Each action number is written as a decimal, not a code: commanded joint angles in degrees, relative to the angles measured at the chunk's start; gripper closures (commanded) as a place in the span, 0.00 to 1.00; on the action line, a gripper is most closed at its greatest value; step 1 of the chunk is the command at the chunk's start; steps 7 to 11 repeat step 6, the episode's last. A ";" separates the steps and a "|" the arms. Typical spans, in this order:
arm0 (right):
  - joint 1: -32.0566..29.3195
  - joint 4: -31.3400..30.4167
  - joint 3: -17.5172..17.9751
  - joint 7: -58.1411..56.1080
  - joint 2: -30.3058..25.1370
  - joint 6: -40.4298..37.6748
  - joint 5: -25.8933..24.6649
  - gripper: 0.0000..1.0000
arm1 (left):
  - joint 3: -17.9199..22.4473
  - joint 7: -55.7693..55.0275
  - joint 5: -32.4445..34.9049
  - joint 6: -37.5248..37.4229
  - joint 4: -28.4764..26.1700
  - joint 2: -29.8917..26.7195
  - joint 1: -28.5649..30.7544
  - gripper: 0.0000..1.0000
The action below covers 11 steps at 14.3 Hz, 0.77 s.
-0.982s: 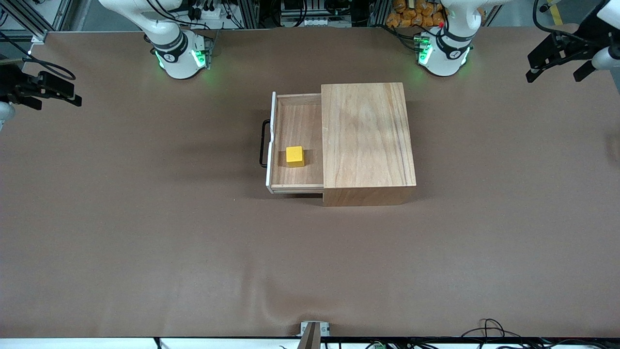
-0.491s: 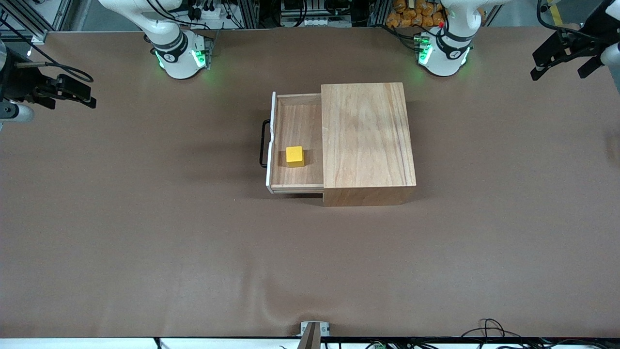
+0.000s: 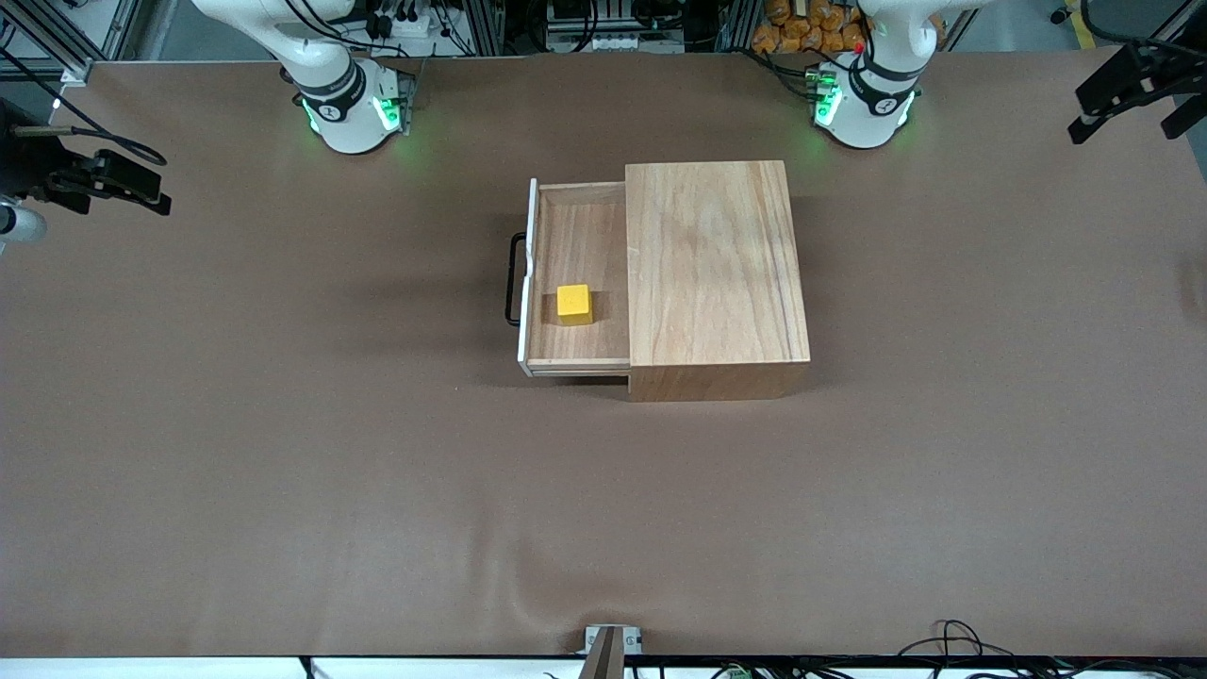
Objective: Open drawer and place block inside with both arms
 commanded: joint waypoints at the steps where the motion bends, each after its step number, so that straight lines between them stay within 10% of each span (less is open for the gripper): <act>1: -0.65 -0.58 0.34 -0.20 -0.67 0.39 -0.49 0.00 | -0.24 1.02 0.61 -0.86 2.01 0.12 0.48 0.00; 11: -0.30 -0.58 0.61 -0.12 -0.58 1.62 -0.40 0.00 | -0.33 0.84 1.23 -0.86 2.54 0.74 0.48 0.00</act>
